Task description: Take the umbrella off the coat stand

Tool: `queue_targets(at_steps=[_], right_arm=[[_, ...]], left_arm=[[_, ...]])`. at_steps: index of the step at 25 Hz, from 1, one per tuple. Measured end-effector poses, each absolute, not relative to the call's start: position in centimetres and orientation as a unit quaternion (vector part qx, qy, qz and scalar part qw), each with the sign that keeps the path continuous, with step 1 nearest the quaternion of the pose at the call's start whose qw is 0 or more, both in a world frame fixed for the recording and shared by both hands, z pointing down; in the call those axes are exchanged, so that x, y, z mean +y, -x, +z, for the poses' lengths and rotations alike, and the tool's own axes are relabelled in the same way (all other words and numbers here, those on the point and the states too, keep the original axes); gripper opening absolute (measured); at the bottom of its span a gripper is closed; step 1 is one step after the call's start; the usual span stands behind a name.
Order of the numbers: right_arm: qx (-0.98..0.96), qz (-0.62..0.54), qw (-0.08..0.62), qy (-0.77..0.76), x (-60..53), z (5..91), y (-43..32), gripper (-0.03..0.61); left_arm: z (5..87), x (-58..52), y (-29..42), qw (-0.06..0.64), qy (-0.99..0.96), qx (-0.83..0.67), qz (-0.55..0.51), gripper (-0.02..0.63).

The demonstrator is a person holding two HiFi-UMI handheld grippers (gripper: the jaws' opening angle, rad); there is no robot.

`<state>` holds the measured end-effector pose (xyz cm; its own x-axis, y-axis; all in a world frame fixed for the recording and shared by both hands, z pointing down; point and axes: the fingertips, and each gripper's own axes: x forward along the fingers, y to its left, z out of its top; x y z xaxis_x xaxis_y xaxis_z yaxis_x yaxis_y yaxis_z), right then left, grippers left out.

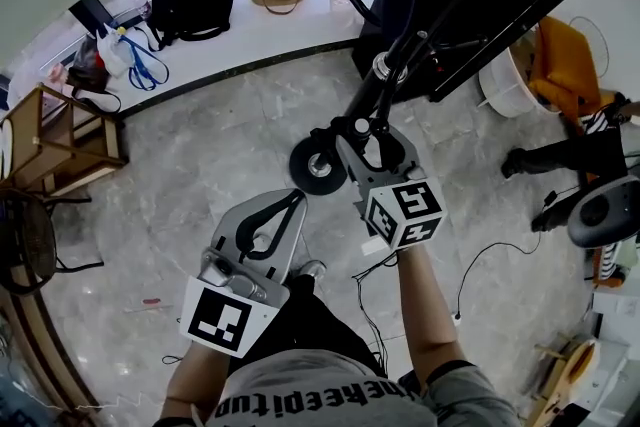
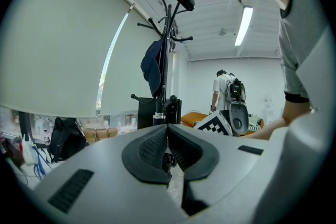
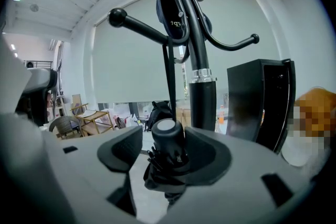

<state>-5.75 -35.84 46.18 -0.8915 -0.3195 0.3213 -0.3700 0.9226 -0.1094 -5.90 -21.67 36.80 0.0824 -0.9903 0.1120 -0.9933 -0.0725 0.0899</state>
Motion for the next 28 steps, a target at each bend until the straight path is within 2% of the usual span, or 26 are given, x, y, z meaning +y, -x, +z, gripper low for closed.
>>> queue_targets(at_steps=[15,28], right_arm=[[-0.964,0.063,0.147,-0.211,-37.6,46.8,6.4,0.245],[-0.970,0.047,0.145,-0.189,-36.8,46.4,6.9,0.206]], left_arm=[[37.5,-20.9,6.9,0.078,-0.722,-0.688,0.009,0.016],[37.8,-21.0,7.1,0.079,-0.719,-0.690,0.017,0.017]])
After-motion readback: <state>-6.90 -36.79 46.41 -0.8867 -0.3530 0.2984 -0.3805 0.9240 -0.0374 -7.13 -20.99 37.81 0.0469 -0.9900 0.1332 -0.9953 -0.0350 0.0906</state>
